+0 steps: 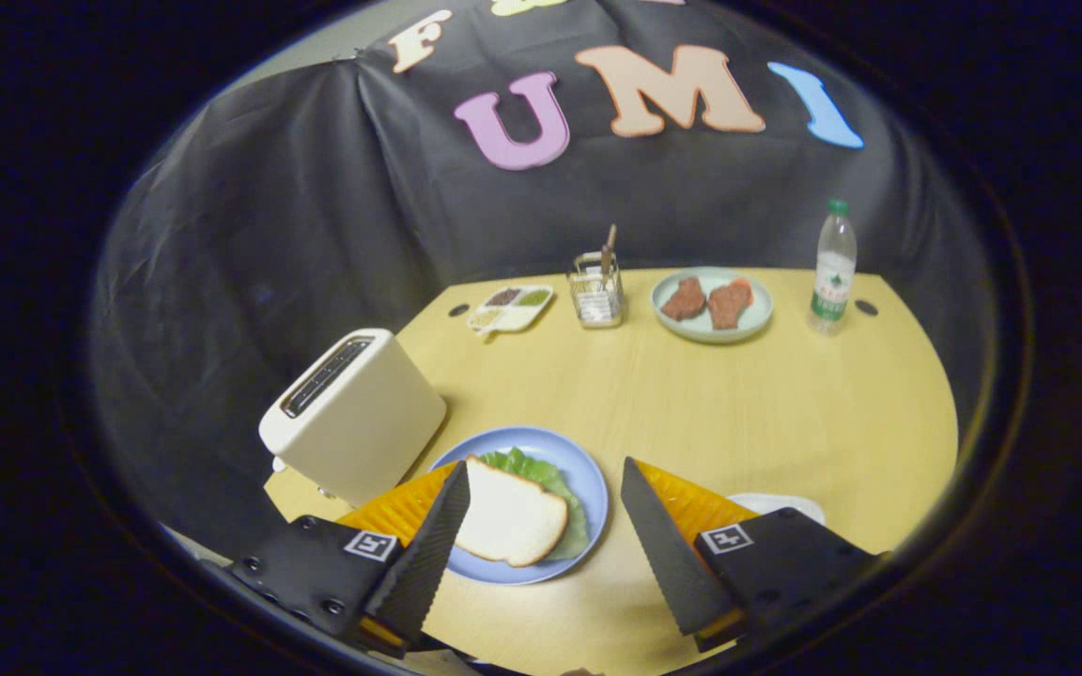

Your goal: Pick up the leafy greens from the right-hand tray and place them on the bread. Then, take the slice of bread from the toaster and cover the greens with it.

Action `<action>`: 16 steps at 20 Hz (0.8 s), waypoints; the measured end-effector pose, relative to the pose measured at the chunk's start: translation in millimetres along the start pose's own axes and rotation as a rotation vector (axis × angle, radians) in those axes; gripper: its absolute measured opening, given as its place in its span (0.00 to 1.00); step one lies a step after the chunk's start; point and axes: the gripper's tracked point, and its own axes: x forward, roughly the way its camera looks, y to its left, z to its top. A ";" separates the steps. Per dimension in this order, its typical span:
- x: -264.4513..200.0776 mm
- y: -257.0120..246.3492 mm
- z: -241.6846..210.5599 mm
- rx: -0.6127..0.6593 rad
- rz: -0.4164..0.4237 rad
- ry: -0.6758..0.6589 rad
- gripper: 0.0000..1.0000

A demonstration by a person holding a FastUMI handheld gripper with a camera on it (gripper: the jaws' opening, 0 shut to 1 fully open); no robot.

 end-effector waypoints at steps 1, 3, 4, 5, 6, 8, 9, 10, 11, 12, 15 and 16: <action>-10.6 -2.5 8.0 -0.032 -0.023 -0.036 1.00; -33.8 -6.9 25.0 -0.085 -0.070 -0.108 1.00; -44.9 -10.2 33.3 -0.104 -0.098 -0.141 1.00; -54.7 -12.0 40.0 -0.119 -0.121 -0.177 1.00; -64.7 -14.2 47.0 -0.128 -0.148 -0.210 1.00; -88.0 -19.0 57.6 -0.143 -0.199 -0.276 1.00; -100.9 -22.4 63.5 -0.149 -0.228 -0.319 1.00; -112.3 -21.8 69.5 -0.156 -0.240 -0.362 1.00; -122.4 -20.4 71.7 -0.155 -0.255 -0.397 1.00; -133.9 -20.2 73.4 -0.147 -0.270 -0.429 1.00; -157.9 -29.3 70.7 -0.126 -0.337 -0.483 1.00; -164.8 -31.8 70.2 -0.116 -0.356 -0.492 1.00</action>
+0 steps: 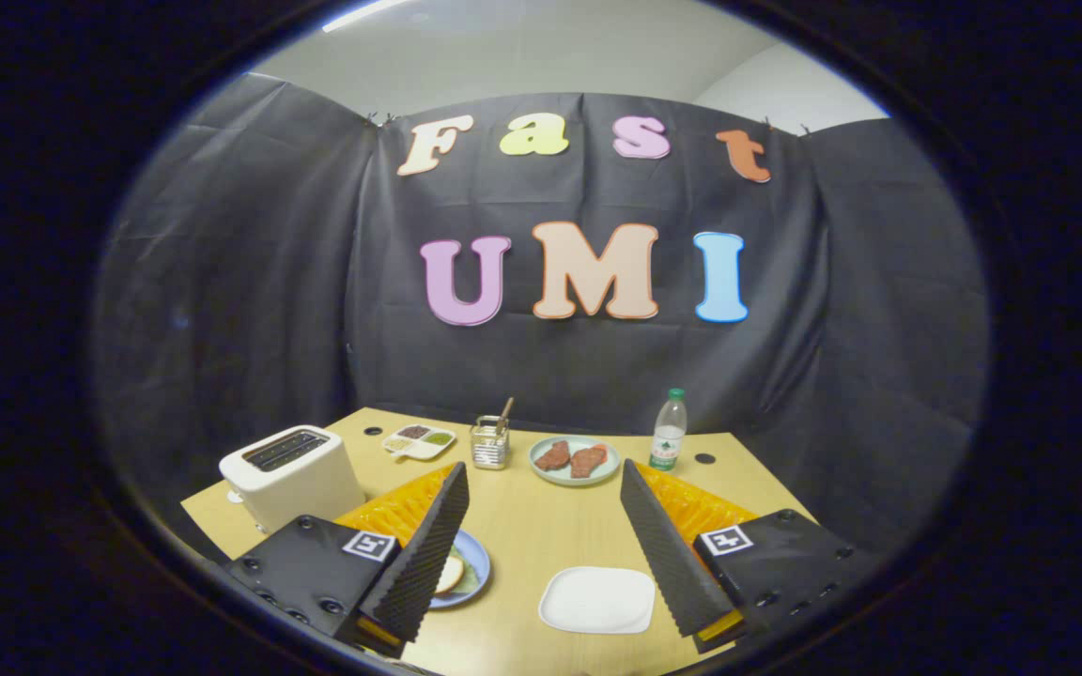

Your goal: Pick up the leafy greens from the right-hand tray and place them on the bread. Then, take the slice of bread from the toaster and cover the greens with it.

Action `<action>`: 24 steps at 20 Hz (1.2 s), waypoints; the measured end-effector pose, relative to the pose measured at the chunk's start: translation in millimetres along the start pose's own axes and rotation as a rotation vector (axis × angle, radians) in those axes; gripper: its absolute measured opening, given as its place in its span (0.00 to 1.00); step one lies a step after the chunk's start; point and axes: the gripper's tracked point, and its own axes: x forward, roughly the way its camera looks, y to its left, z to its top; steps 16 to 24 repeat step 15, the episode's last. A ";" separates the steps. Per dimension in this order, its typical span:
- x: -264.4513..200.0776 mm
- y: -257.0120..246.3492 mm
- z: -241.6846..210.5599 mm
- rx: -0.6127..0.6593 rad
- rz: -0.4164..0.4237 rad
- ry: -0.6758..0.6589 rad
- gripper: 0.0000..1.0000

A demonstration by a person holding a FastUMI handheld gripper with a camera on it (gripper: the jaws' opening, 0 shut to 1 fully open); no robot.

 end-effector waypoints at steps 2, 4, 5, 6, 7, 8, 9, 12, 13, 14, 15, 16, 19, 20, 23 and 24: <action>-10.0 -7.8 -0.1 0.020 -0.049 -0.013 1.00; -14.7 -15.9 5.6 0.053 -0.086 -0.033 1.00; -17.8 -18.1 6.1 0.067 -0.096 -0.038 1.00; -19.1 -21.0 5.8 0.079 -0.108 -0.034 1.00; -21.5 -24.1 6.2 0.090 -0.118 -0.038 1.00; -20.8 -26.8 9.4 0.098 -0.123 -0.041 1.00; -21.9 -30.6 12.9 0.101 -0.134 -0.051 1.00; -20.7 -43.1 24.5 0.093 -0.179 -0.082 1.00; -20.6 -44.1 27.5 0.093 -0.185 -0.089 1.00; -20.8 -46.6 32.0 0.093 -0.190 -0.098 1.00; -22.9 -49.1 36.0 0.094 -0.196 -0.110 1.00; -22.9 -49.1 36.0 0.094 -0.196 -0.110 1.00; -22.9 -49.1 36.0 0.094 -0.196 -0.110 1.00; -22.9 -49.1 36.0 0.094 -0.196 -0.110 1.00; -22.9 -49.1 36.0 0.094 -0.196 -0.110 1.00; -22.9 -49.1 36.0 0.094 -0.196 -0.110 1.00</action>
